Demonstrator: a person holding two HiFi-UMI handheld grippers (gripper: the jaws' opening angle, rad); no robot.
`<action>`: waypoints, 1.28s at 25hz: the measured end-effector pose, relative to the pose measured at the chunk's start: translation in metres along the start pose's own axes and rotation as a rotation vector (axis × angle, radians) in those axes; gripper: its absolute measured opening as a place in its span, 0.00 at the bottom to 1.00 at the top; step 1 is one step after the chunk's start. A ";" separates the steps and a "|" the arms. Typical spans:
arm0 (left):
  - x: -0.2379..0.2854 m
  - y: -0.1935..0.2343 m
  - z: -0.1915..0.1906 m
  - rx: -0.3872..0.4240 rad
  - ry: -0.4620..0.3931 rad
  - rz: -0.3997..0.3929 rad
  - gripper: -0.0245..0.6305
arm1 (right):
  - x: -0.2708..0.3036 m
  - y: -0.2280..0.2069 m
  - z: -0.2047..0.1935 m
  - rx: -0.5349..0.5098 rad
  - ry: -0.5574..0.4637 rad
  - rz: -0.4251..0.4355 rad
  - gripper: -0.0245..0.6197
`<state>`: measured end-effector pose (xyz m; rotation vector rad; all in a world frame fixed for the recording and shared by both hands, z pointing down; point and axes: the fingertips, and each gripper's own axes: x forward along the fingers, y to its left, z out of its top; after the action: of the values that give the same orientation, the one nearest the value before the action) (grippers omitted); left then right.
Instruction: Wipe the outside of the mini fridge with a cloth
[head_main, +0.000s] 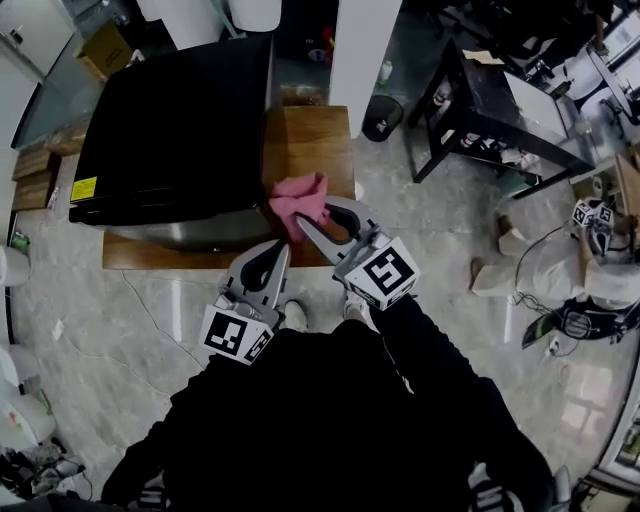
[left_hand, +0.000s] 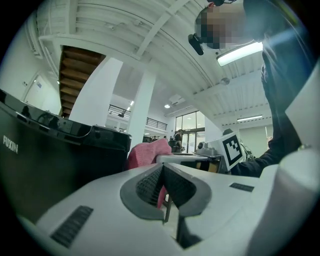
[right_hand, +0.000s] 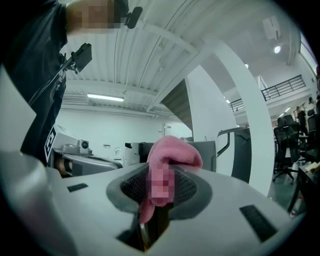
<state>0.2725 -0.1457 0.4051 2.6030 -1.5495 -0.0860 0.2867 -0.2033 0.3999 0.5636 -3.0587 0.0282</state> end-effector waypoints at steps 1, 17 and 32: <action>0.005 0.000 -0.001 0.004 0.002 0.014 0.05 | 0.005 -0.005 -0.002 0.004 0.001 0.021 0.20; 0.047 0.031 -0.002 -0.020 0.020 0.226 0.05 | 0.089 -0.033 -0.008 0.079 0.002 0.272 0.20; 0.112 0.047 -0.015 -0.018 -0.027 0.386 0.04 | 0.126 -0.089 -0.013 0.020 -0.039 0.396 0.20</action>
<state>0.2863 -0.2653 0.4268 2.2476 -2.0145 -0.1015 0.2009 -0.3314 0.4181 -0.0481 -3.1551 0.0583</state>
